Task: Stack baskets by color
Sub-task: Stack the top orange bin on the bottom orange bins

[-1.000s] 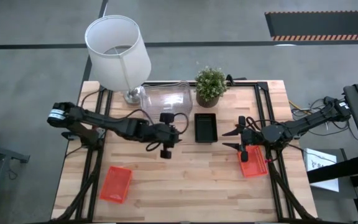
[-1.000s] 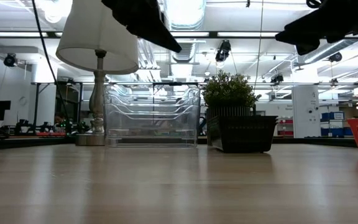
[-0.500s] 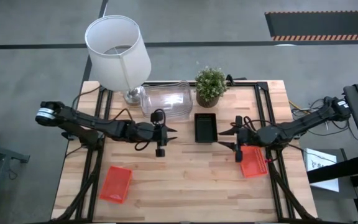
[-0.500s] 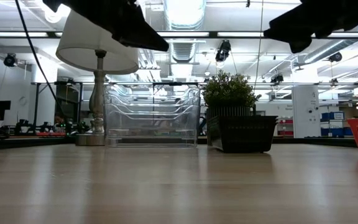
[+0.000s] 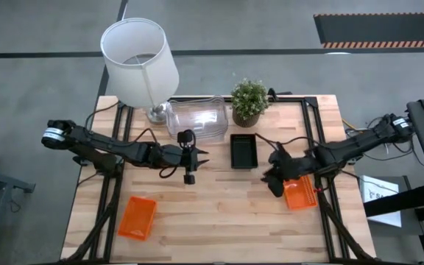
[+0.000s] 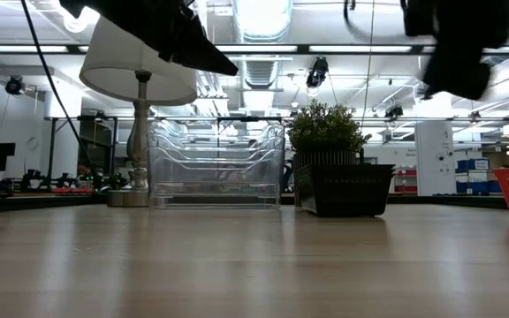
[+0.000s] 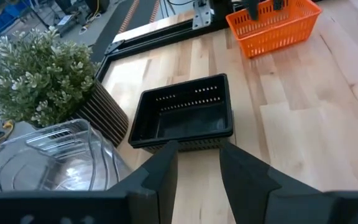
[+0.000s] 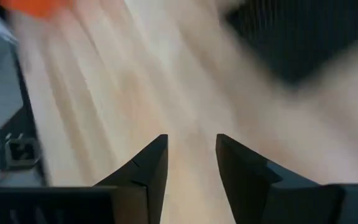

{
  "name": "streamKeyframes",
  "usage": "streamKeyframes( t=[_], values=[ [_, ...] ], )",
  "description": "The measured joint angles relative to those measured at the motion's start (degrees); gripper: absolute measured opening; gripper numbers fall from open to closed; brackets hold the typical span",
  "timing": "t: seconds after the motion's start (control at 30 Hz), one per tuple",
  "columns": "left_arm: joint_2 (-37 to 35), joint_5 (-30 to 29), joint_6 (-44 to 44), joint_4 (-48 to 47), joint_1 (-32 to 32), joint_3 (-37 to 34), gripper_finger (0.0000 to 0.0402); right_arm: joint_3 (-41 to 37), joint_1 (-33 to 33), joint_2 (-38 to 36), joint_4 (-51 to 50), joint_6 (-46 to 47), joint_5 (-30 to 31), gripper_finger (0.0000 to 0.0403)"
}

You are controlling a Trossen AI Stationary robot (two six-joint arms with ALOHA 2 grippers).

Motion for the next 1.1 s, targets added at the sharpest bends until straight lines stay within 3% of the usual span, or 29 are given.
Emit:
streamKeyframes(
  t=[0.1,0.2,0.37,0.53,0.7,0.77,0.87,1.1],
  values=[
    [0.0,0.0,0.2,0.0,0.0,0.0,0.0103,1.9,0.4,3.4,-8.8,16.5,-11.0,0.0124],
    [0.0,0.0,1.5,0.0,0.0,0.0,0.0103,2.0,2.9,6.8,-12.3,25.7,-20.3,0.0133],
    [-0.1,-0.1,3.1,0.0,0.0,0.0,0.0103,2.3,6.7,10.9,-12.0,35.0,-26.6,0.0172],
    [-0.1,-0.1,5.8,0.0,0.0,0.0,0.0103,4.0,8.6,13.3,-13.9,39.9,-27.4,0.0207],
    [-0.1,-0.1,6.3,0.0,0.0,0.0,0.0103,8.2,8.7,15.2,-26.7,40.7,-26.0,0.0214],
    [-0.1,-0.1,6.2,0.0,0.0,0.0,0.0103,9.6,8.7,16.0,-31.2,40.0,-22.5,0.0214],
    [-0.1,-0.1,5.9,0.0,0.0,0.0,0.0103,10.1,8.6,17.1,-31.3,38.4,-16.5,0.0215],
    [-0.1,-0.1,4.5,0.0,0.0,0.0,0.0102,7.6,8.0,23.1,-29.7,36.3,-16.4,0.0212]
  ],
)
